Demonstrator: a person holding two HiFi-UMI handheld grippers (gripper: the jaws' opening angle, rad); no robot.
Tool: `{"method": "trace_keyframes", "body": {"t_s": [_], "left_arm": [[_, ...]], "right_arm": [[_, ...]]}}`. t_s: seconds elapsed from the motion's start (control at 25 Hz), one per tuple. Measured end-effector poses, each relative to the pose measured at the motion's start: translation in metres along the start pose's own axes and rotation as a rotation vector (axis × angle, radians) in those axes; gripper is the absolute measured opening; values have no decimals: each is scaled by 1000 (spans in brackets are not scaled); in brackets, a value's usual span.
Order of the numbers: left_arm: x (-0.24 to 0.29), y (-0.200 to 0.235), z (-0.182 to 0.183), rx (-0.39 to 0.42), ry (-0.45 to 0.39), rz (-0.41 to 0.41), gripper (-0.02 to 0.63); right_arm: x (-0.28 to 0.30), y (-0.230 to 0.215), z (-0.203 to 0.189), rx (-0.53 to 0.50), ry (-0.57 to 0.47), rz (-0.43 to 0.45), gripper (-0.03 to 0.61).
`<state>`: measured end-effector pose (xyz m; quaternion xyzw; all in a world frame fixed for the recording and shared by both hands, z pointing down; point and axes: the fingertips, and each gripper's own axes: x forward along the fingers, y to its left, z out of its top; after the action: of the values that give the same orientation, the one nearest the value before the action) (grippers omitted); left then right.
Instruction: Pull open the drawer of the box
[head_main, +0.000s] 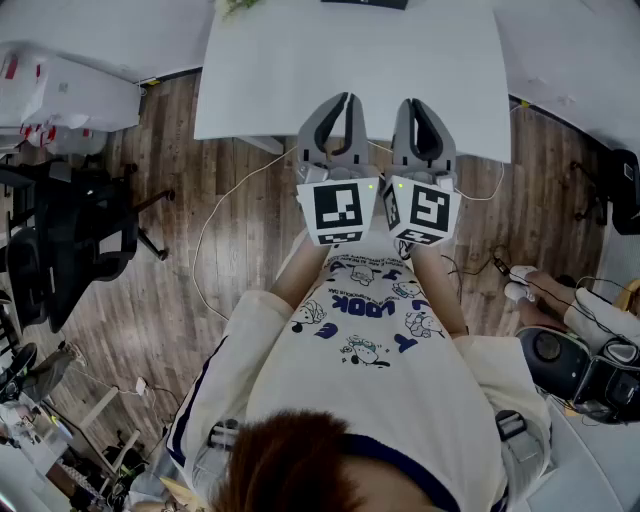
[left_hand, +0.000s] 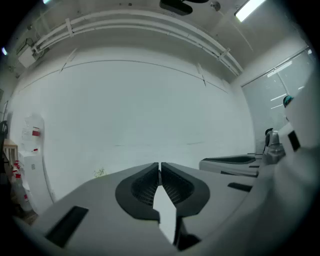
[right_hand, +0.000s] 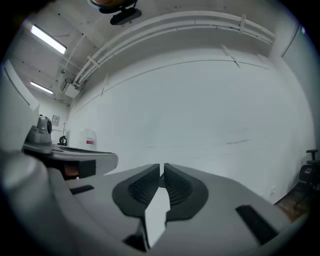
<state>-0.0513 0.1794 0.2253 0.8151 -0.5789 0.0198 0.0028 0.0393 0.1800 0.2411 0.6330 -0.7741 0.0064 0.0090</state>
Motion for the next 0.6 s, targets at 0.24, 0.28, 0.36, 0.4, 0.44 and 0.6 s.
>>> {"method": "trace_keyframes", "body": {"t_s": [0.24, 0.28, 0.36, 0.4, 0.44, 0.6], "left_arm": [[8, -2, -3, 1, 10, -8, 28], [10, -2, -4, 3, 12, -8, 28], [13, -4, -4, 4, 14, -8, 28], [15, -4, -4, 4, 16, -7, 28], [16, -5, -5, 2, 18, -5, 28], [20, -6, -7, 2, 22, 4, 28]], "right_arm": [[6, -4, 0, 1, 2, -1, 43], [7, -4, 0, 1, 3, 0, 43], [10, -7, -1, 4, 5, 2, 43], [11, -9, -1, 6, 6, 2, 44], [11, -10, -2, 9, 6, 0, 43], [13, -15, -5, 15, 4, -9, 44]]}}
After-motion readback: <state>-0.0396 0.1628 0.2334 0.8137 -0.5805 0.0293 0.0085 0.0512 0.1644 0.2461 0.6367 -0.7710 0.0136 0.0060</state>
